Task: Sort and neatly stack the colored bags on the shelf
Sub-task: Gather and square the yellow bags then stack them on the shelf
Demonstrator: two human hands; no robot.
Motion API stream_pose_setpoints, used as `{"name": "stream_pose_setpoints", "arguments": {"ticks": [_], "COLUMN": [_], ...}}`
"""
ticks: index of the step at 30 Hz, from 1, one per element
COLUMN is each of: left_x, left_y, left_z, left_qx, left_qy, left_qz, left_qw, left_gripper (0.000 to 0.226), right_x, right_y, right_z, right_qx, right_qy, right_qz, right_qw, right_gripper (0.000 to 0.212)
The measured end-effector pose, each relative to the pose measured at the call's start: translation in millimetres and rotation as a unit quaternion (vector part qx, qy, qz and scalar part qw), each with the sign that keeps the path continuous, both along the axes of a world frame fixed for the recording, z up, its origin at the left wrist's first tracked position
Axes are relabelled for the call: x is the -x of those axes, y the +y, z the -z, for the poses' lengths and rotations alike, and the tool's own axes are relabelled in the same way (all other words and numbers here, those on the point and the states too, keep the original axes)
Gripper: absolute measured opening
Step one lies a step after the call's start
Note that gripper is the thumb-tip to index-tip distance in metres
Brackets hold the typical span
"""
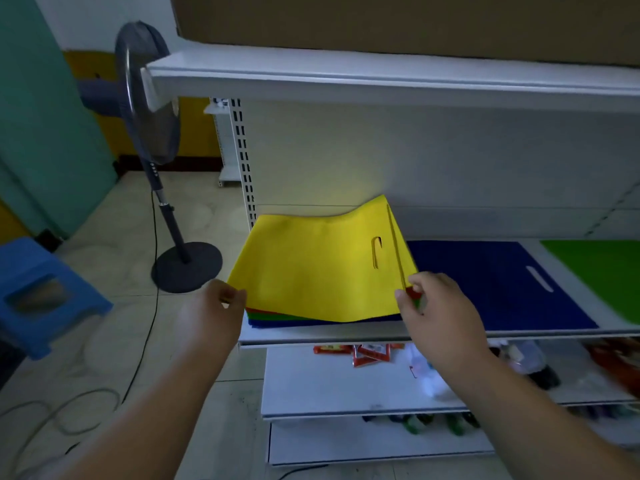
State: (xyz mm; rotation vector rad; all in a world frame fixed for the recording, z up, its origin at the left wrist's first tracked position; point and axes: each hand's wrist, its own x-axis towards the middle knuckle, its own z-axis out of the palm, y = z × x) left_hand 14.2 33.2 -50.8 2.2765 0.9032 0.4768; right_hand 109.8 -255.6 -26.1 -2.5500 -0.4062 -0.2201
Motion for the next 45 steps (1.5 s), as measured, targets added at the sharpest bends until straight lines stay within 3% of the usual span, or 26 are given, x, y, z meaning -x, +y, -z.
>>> {"name": "stream_pose_setpoints", "arguments": {"ticks": [2,6,9,12,15,18,21,26,31,37,45], "left_x": [-4.4,-0.3,7.9,20.1,35.8,44.9,40.6,1.5,-52.7,-112.3,-218.7], "left_y": [4.1,8.2,16.0,17.0,-3.6,-43.2,-86.7,-177.2,-326.4,-499.0,-667.7], "left_z": [-5.3,-8.6,-2.0,3.7,10.5,8.7,-7.1,-21.9,-22.3,-15.1,-6.6], "left_qx": [0.012,0.101,0.202,0.243,0.168,0.105,0.101,0.084,0.124,0.177,0.195], "left_qy": [0.003,0.029,0.060,0.037,-0.006,-0.046,-0.072,-0.122,-0.145,-0.129,-0.112], "left_qz": [-0.002,0.051,0.083,0.066,0.033,0.028,0.040,0.120,0.220,0.312,0.381], "left_qw": [1.000,0.993,0.974,0.967,0.985,0.993,0.991,0.982,0.957,0.924,0.897], "left_gripper": [0.004,0.021,0.025,0.031,0.031,0.032,0.031,0.033,0.036,0.036,0.037], "right_x": [-4.6,-15.6,-11.5,-1.2,14.6,29.5,33.4,33.0,28.6,28.6,-32.5], "right_y": [5.1,20.2,19.4,6.8,-9.8,-31.9,-69.1,-179.9,-344.9,-523.6,-676.0], "right_z": [1.2,-1.2,1.4,5.7,5.0,1.3,-6.1,-17.3,-22.4,-16.6,-1.5], "right_qx": [-0.022,-0.123,-0.069,-0.015,0.022,-0.010,-0.040,-0.090,-0.090,-0.087,-0.120], "right_qy": [0.055,0.191,0.201,0.160,0.070,0.001,-0.032,-0.067,-0.079,-0.063,-0.060], "right_qz": [0.026,-0.006,-0.050,-0.064,-0.066,-0.025,0.020,0.064,0.130,0.235,0.324], "right_qw": [0.998,0.974,0.976,0.985,0.995,1.000,0.998,0.992,0.984,0.966,0.937], "right_gripper": [0.045,0.049,0.041,0.041,0.045,0.045,0.045,0.047,0.050,0.049,0.047]}}
